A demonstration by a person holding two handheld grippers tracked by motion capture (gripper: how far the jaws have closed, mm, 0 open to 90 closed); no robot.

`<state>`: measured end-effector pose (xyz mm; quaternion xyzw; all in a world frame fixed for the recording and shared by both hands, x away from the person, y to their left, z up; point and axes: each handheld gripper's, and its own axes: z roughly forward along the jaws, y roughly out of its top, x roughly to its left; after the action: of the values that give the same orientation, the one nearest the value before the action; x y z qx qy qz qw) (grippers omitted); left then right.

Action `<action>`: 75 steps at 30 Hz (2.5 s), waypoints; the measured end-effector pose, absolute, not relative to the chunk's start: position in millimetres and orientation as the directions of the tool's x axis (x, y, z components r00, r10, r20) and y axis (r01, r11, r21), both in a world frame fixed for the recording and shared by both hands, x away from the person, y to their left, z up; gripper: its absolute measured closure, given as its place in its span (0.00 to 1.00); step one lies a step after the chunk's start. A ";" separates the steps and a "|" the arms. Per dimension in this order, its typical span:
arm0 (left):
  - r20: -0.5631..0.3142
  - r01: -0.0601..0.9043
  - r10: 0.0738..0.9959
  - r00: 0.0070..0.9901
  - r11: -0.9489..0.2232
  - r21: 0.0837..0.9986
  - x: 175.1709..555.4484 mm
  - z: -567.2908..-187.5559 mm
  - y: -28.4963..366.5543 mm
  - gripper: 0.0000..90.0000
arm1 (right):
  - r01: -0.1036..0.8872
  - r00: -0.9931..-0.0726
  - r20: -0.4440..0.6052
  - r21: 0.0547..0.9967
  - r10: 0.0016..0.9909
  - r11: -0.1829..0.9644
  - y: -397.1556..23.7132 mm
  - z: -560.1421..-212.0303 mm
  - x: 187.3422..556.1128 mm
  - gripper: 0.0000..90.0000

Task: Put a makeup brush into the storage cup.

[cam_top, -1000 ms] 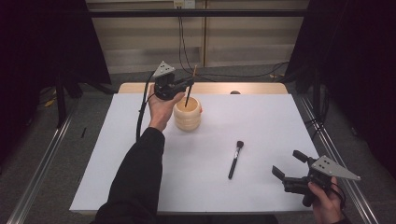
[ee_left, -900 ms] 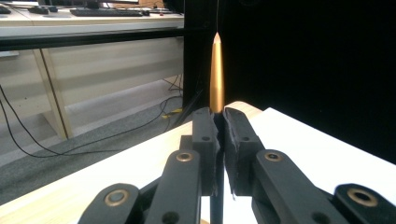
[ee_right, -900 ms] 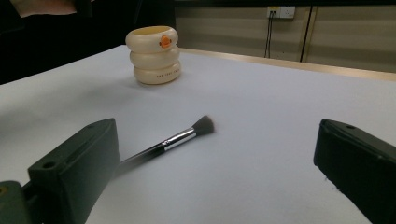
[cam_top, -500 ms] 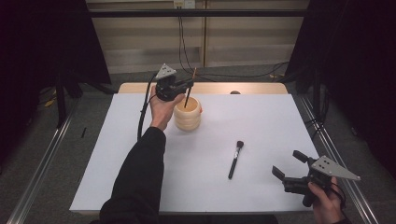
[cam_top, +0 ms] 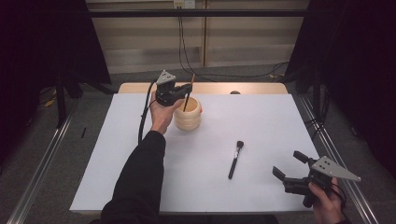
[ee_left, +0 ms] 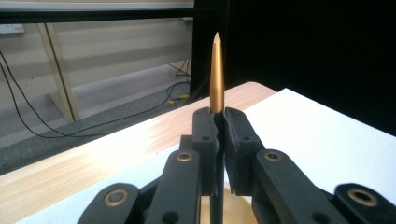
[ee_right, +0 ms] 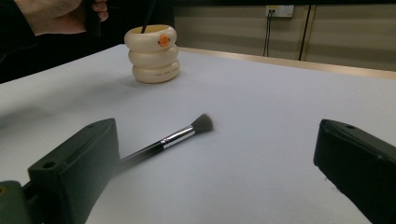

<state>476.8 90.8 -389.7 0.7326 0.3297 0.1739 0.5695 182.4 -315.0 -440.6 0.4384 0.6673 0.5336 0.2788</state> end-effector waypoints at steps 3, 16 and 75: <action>-0.113 0.286 0.680 0.724 -0.148 0.947 475.6 -392.8 92.6 0.93 | 0.287 -0.461 0.093 0.957 0.883 0.048 -314.5 -440.8 182.6 0.00; -0.119 0.287 0.680 0.723 -0.140 0.948 470.5 -405.3 92.1 0.93 | 0.287 -0.464 0.093 0.957 0.881 0.051 -313.9 -440.6 182.8 0.00; -0.144 0.336 0.726 0.672 -0.126 0.933 426.0 -396.3 120.2 0.03 | 0.286 -0.466 0.081 0.956 0.881 0.063 -312.0 -440.4 185.5 0.00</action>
<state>426.0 120.2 -396.3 0.7293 0.3642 0.1766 0.5516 185.5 -312.0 -440.4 0.4339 0.6727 0.5293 0.2810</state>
